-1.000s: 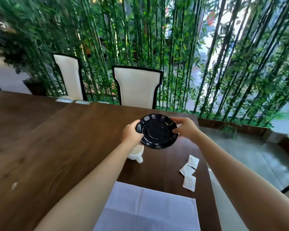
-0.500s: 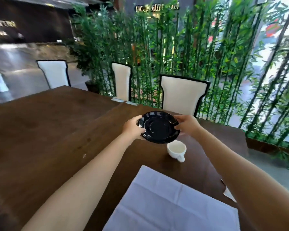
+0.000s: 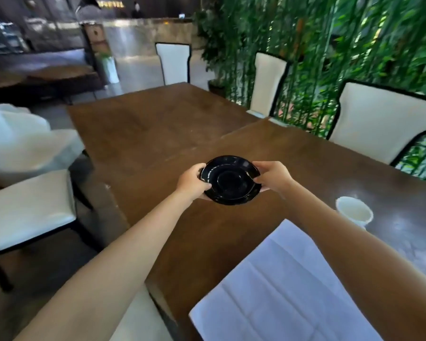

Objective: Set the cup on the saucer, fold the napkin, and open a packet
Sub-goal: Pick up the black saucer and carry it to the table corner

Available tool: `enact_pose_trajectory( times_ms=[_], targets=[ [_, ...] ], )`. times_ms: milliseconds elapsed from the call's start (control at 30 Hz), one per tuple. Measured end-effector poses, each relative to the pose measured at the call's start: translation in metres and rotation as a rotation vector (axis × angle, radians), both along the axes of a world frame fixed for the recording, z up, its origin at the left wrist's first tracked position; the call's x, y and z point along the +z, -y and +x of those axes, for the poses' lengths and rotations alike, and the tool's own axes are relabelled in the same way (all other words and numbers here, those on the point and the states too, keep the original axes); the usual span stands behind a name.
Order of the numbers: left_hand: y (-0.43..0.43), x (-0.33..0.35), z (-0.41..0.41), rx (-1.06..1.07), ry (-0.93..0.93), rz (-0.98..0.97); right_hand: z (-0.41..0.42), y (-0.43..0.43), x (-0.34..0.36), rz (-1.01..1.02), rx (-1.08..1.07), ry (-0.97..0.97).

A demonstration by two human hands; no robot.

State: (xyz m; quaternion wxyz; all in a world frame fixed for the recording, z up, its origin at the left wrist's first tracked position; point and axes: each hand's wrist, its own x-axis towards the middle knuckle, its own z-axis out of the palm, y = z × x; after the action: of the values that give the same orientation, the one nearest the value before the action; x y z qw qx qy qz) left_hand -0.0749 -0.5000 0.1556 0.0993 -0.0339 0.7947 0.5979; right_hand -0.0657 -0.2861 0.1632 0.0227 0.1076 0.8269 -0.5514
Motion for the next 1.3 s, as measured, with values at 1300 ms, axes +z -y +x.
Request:
enact_pose_trajectory(
  times_ms=[1300],
  targets=[
    [0.104,-0.181,0.104,0.193,0.154,-0.046,0.062,0.111,-0.191,0.067,0.117,0.216]
  ],
)
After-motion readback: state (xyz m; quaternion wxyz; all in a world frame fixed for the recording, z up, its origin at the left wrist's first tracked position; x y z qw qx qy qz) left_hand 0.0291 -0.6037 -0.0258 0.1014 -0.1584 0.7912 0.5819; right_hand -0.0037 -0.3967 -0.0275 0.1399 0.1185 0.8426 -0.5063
